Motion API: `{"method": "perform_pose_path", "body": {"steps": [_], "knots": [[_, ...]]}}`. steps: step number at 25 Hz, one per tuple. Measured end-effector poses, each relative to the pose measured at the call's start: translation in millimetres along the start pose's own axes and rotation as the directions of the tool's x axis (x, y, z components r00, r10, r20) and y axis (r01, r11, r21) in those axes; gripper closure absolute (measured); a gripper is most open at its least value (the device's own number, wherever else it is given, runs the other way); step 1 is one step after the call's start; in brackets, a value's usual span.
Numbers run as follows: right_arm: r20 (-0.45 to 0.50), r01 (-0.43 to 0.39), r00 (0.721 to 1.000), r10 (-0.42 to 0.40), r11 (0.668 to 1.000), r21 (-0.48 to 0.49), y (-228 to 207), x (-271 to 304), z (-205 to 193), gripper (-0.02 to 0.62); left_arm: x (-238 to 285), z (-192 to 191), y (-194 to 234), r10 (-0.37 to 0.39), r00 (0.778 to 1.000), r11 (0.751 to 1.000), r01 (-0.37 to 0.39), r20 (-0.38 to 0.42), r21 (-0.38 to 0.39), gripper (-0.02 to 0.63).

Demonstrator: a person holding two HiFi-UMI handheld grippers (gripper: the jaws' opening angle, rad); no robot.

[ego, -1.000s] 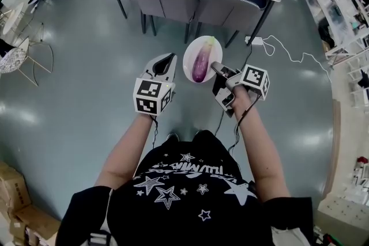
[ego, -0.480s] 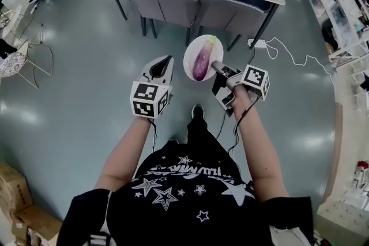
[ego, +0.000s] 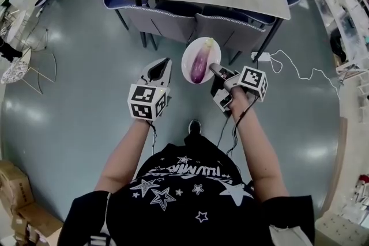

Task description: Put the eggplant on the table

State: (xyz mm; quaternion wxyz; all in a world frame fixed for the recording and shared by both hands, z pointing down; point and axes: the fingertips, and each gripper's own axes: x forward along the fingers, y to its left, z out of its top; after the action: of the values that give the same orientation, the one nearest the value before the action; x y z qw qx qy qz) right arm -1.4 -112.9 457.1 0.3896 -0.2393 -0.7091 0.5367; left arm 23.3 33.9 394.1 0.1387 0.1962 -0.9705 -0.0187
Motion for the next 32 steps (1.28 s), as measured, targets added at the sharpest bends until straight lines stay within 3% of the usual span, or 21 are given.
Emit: {"method": "perform_pose_path", "body": {"steps": [2,5,7,17,25,32], "knots": [[-0.014,-0.008,1.000,0.008,1.000,-0.026,-12.5,-35.3,-45.9,0.574,-52.9,-26.7,-27.3,0.030,1.000,1.000,-0.030,0.010,-0.004,0.598],[-0.051,-0.023,0.998,0.020,0.998,-0.059,-34.8,-123.9,-152.0,0.574,-174.6,-77.2,-96.7,0.066,0.998,0.998,-0.066,0.024,-0.007,0.598],[-0.073,-0.032,0.997,0.027,0.997,-0.067,-39.6,-147.0,-176.3,0.574,-204.5,-88.1,-117.6,0.080,0.996,0.997,-0.080,0.028,-0.006,0.598],[-0.092,-0.046,0.995,0.040,0.997,-0.060,-30.2,-117.4,-127.1,0.574,-159.1,-64.1,-100.3,0.100,0.994,0.995,-0.100,0.035,-0.011,0.598],[-0.052,-0.044,0.998,0.042,0.998,-0.049,-32.0,-92.0,-88.6,0.574,-104.8,-56.7,-80.4,0.062,0.997,0.998,-0.061,0.045,-0.029,0.598],[-0.013,-0.025,1.000,0.024,0.999,-0.041,-5.3,-23.9,-32.0,0.574,-37.0,-23.9,-18.7,0.022,0.999,0.999,-0.021,0.040,-0.029,0.598]]}}
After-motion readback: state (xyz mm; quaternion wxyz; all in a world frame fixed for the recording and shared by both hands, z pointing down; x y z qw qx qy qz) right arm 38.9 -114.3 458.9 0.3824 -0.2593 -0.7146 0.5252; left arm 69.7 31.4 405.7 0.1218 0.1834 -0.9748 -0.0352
